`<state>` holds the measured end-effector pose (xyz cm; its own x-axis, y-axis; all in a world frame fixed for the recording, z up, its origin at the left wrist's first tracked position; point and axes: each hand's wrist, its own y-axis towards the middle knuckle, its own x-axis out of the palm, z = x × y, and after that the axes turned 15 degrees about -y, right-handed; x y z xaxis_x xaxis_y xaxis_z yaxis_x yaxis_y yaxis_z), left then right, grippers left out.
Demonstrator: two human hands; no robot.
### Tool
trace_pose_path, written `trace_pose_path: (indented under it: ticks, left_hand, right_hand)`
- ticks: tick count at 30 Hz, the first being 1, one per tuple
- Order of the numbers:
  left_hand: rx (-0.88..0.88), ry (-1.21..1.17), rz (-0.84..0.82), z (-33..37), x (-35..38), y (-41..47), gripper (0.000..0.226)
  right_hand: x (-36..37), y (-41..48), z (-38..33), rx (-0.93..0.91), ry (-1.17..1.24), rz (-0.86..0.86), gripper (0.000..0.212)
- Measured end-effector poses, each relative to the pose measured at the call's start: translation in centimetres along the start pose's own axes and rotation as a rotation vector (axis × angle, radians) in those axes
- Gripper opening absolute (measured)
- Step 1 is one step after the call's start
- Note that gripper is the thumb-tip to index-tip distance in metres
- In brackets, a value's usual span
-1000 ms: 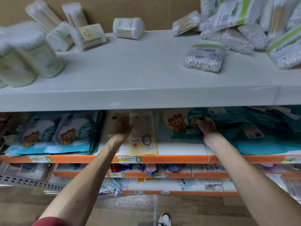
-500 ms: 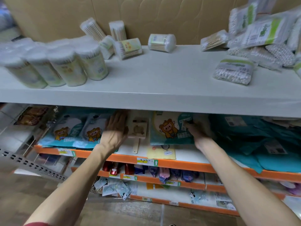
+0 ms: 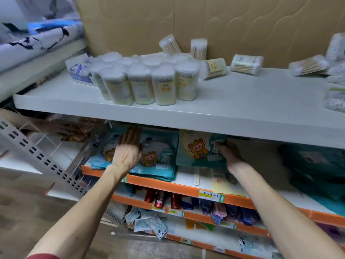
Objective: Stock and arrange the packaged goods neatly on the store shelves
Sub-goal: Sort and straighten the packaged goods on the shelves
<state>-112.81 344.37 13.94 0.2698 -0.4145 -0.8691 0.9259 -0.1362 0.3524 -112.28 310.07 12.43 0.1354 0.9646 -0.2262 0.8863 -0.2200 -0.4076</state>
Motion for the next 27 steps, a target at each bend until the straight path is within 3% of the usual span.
trace_pose_path:
  ticks: [8, 12, 22, 24, 27]
  left_hand:
    - [-0.051, 0.14, -0.135, -12.5, -5.4, 0.0, 0.081]
    - [-0.112, 0.112, -0.133, -16.4, -6.7, -0.6, 0.082]
    - [-0.105, 0.034, -0.176, -17.2, -6.9, -1.0, 0.084]
    - [-0.083, 0.01, -0.173, -17.2, -6.6, -1.2, 0.082]
    - [-0.047, 0.022, -0.177, -17.0, -6.3, -1.5, 0.081]
  right_hand:
    - [13.9, -1.2, -2.7, 0.14, -0.021, 0.012, 0.012]
    - [20.4, -1.2, -2.6, 0.195, -0.037, -0.059, 0.037]
    - [31.0, -2.5, -3.2, 0.239, -0.061, -0.131, 0.024]
    - [32.4, -2.1, -2.8, 0.209, -0.186, -0.115, 0.03]
    - [34.0, -1.3, -3.0, -0.017, -0.66, -0.027, 0.032]
